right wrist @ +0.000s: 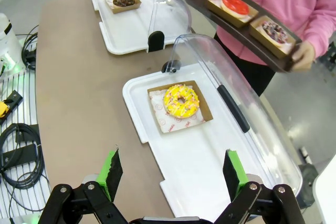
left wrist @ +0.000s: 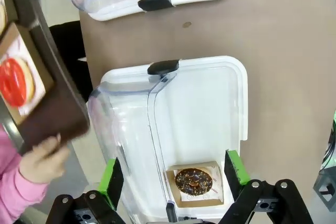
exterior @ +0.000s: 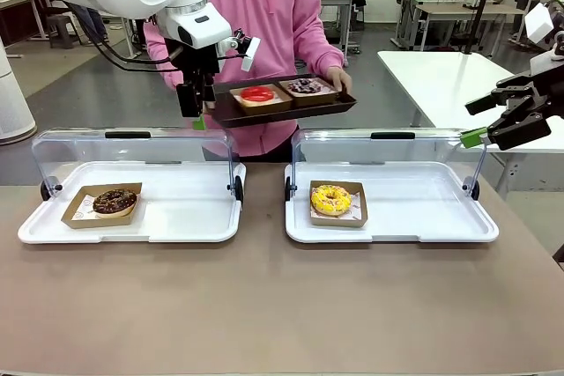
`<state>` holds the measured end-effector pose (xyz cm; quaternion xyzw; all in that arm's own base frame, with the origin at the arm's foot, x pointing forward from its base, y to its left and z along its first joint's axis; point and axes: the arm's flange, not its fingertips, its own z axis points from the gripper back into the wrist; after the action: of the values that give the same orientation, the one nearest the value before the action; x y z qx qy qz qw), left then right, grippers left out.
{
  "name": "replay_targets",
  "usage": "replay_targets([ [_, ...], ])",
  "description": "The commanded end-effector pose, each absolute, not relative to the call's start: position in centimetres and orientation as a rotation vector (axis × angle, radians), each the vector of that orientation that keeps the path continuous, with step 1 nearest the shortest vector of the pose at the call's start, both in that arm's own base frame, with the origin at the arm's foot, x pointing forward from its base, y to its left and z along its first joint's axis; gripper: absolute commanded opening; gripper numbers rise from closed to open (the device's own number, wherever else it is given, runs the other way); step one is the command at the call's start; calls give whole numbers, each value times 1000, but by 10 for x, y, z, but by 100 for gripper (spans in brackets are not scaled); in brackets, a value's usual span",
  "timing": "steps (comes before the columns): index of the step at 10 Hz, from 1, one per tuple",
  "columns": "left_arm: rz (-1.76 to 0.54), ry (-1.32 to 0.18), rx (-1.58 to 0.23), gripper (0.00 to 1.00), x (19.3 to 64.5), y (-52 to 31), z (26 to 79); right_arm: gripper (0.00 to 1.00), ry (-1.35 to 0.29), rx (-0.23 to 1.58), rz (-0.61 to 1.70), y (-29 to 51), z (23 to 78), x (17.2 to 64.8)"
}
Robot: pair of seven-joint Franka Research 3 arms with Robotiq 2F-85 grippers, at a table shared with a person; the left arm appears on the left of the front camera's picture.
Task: Provide the desired donut to the person.
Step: Place the picked Paper togo box onto the Handle tray extended by the person.
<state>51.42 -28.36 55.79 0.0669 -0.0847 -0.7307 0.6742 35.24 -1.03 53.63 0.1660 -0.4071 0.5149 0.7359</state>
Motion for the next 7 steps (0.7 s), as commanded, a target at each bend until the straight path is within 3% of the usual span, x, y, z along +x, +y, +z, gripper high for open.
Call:
replay_targets([
  [1, -1608, -219, 169, 100, 516, -283, 561, 100, -891, 370, 1137, -10, 535, 352],
  [7, -1608, -219, 169, 100, 516, -283, 561, 100, -891, 370, 1137, -10, 535, 352],
])
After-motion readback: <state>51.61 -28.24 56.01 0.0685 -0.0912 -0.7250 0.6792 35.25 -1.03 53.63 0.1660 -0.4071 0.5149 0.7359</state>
